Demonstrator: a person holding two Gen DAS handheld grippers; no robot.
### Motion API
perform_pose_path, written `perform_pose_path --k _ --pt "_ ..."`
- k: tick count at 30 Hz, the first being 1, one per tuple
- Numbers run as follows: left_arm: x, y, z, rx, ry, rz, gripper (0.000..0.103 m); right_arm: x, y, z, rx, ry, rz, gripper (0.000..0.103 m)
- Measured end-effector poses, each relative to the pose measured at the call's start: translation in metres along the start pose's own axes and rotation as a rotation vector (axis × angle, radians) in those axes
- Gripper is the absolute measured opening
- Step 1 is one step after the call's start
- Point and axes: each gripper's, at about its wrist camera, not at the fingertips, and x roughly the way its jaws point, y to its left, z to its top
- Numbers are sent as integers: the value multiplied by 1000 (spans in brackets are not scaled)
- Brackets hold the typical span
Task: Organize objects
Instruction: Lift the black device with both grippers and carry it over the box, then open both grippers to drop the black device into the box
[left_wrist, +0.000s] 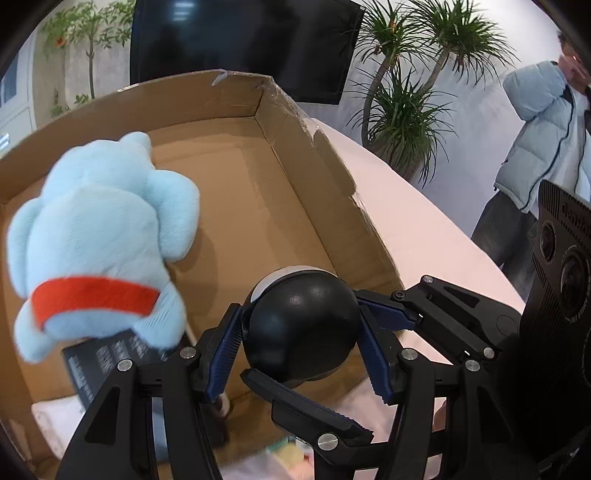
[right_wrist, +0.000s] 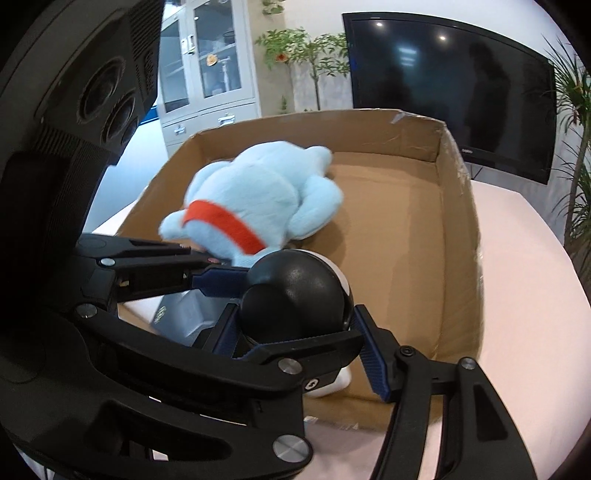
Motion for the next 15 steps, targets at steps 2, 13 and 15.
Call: perform_pose_path --k 2,13,15 --pt "10 1 3 4 6 -5 59 6 -7 1 8 5 -1 59" --pt "47 15 -4 -56 5 4 60 35 -20 -10 -2 81 -71 68" --pt "42 20 -5 -88 -7 10 61 39 -18 -12 -7 107 -93 72"
